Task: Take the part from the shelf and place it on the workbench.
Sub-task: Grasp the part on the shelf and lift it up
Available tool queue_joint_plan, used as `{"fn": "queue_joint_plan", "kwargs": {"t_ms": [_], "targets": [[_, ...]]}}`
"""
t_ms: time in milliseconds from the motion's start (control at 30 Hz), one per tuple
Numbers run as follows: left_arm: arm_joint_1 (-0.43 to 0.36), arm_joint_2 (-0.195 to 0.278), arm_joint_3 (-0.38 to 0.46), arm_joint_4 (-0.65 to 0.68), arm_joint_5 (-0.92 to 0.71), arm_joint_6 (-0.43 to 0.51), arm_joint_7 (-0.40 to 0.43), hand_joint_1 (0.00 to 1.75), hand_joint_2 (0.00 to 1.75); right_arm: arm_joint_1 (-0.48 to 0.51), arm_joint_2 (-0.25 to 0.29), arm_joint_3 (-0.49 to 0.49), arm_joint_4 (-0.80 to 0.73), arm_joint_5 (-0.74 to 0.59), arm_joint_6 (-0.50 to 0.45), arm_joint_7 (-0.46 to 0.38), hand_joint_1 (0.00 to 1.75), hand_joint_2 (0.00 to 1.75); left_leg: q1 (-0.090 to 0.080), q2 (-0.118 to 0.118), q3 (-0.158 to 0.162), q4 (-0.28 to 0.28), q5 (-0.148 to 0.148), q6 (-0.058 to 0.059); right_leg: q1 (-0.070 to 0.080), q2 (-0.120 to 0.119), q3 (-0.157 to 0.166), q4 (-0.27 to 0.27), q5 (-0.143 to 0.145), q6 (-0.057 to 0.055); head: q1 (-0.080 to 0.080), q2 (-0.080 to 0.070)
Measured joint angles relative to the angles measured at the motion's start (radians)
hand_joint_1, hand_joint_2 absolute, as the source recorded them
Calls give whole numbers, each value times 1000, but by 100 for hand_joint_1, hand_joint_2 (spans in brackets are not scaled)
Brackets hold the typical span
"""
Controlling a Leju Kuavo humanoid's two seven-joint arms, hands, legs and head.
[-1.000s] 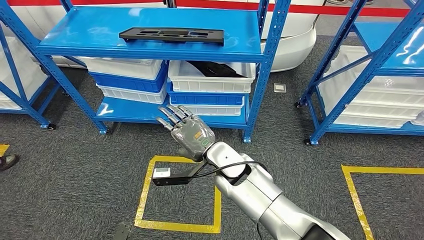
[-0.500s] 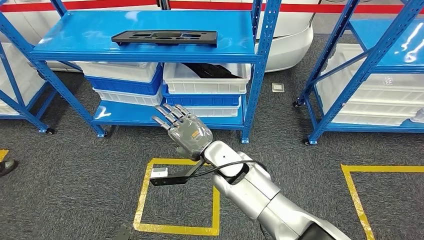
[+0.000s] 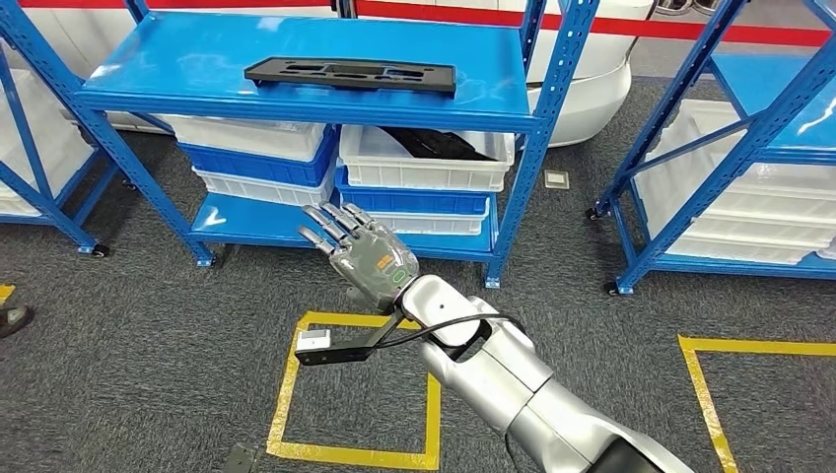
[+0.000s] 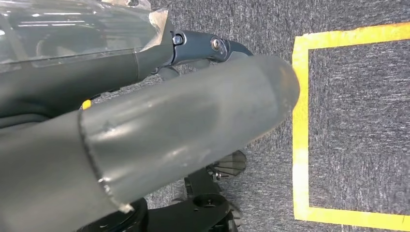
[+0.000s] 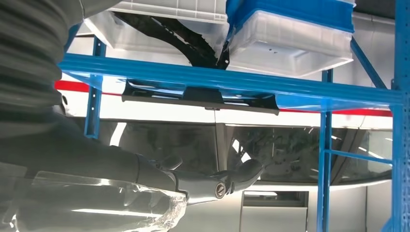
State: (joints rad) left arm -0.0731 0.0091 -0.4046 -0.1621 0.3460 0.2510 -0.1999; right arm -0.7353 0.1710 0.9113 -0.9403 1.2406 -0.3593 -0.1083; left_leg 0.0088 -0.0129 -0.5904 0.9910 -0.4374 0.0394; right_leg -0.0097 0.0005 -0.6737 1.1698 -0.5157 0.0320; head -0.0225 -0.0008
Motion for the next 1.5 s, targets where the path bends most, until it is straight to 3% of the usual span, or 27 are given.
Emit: {"fn": "queue_joint_plan", "kwargs": {"t_ms": [67,100,200,300,533,633,667,733,767,800,867,933,967,1000,1033,1100,1167,1267,1333,1400,1433,1467,1500], "targets": [[0,-2,0,0,0,0,0,0,0,-2,0,0,0,0,0,0,0,175,-5,-4,5,4,-7,-8,2,0,62,-130,53,-6,0,0],[1,-2,0,0,0,0,0,0,0,-2,1,0,0,0,0,0,0,175,-7,-5,5,5,-10,-12,3,1,76,-159,64,-12,0,0],[2,-2,0,0,0,0,0,0,0,-3,3,0,-1,2,0,0,0,175,-4,-4,5,9,-17,-26,-2,1,84,-173,71,-26,-1,0],[2,-1,0,0,0,0,0,0,0,-6,9,0,-3,6,0,0,0,175,2,2,-18,69,-58,-40,-13,1,96,-181,72,-39,-6,0],[2,-2,0,0,0,0,0,0,0,-7,10,0,-3,6,0,0,0,175,4,3,-33,102,-77,-44,-13,0,98,-182,71,-41,-8,0],[4,0,0,0,0,0,0,0,0,-6,10,0,-3,9,1,0,0,175,13,6,-117,251,-128,-58,-14,0,101,-181,67,-44,-7,0],[4,2,0,0,0,1,0,0,0,-5,10,0,-3,10,2,0,0,175,19,8,-126,252,-110,-65,-16,1,105,-181,64,-43,-7,0],[4,2,0,0,3,2,0,0,0,-7,12,1,-3,13,2,-1,0,175,23,9,-68,113,-35,-61,-13,3,113,-183,53,-26,-9,0],[4,2,1,0,5,2,-1,0,0,-10,14,1,-3,14,2,0,0,175,22,8,-29,37,-5,-48,-10,3,111,-170,42,-13,-10,0],[4,2,1,0,7,1,-1,0,0,-12,17,2,-3,15,2,1,0,175,18,7,-9,6,-3,-30,-7,3,97,-140,25,-5,-10,0],[4,5,1,0,9,-2,-2,0,0,-13,17,2,-2,19,2,7,0,175,12,7,4,1,-10,-2,-6,1,26,-9,-24,-6,-8,0],[4,6,1,0,9,-2,0,0,0,-11,13,2,-1,23,3,10,0,175,6,5,13,1,-19,6,-5,1,-57,120,-56,-8,-6,0],[4,6,1,0,9,-2,1,0,0,-11,11,2,0,25,3,11,0,175,3,3,20,1,-24,7,-3,1,-77,138,-50,-5,-6,0],[4,6,1,0,9,-2,3,0,0,-10,10,2,0,26,4,11,0,175,0,0,29,1,-31,8,0,1,-73,109,-24,0,-6,0],[4,6,1,0,9,-2,3,0,0,-11,9,2,0,26,5,11,0,175,-3,-2,39,1,-38,7,3,1,-50,46,13,3,-6,0],[4,6,2,0,10,-2,4,0,0,-14,9,2,1,28,10,12,0,175,-9,-6,58,2,-57,3,12,2,12,-102,81,-3,-6,0],[4,5,2,0,12,-2,5,0,0,-16,8,1,3,30,16,15,0,175,-12,-8,69,1,-76,-6,19,2,44,-166,97,-22,-7,0],[3,7,1,0,13,2,6,0,0,-20,12,-2,5,33,20,18,0,175,-7,-5,81,1,-95,-24,12,5,69,-180,85,-48,-7,0],[2,7,1,0,13,4,7,0,0,-27,17,-6,10,37,21,22,0,175,-2,0,54,69,-119,-37,2,6,102,-195,75,-63,-12,0],[4,5,1,0,13,4,9,0,0,-31,21,-7,23,42,21,26,0,175,7,4,-32,207,-154,-51,-2,6,133,-199,54,-69,-16,0],[5,5,1,1,13,4,10,0,0,-30,21,-7,30,44,22,27,0,175,13,6,-81,262,-157,-58,-3,6,148,-199,40,-67,-15,0],[7,5,1,1,13,3,11,0,0,-29,21,-7,36,45,22,27,0,175,17,7,-116,286,-142,-63,-5,6,165,-199,26,-64,-15,0],[8,6,1,1,13,3,11,0,0,-28,21,-7,40,45,22,28,0,175,22,9,-132,270,-105,-69,-8,7,182,-199,12,-60,-15,0]]}}
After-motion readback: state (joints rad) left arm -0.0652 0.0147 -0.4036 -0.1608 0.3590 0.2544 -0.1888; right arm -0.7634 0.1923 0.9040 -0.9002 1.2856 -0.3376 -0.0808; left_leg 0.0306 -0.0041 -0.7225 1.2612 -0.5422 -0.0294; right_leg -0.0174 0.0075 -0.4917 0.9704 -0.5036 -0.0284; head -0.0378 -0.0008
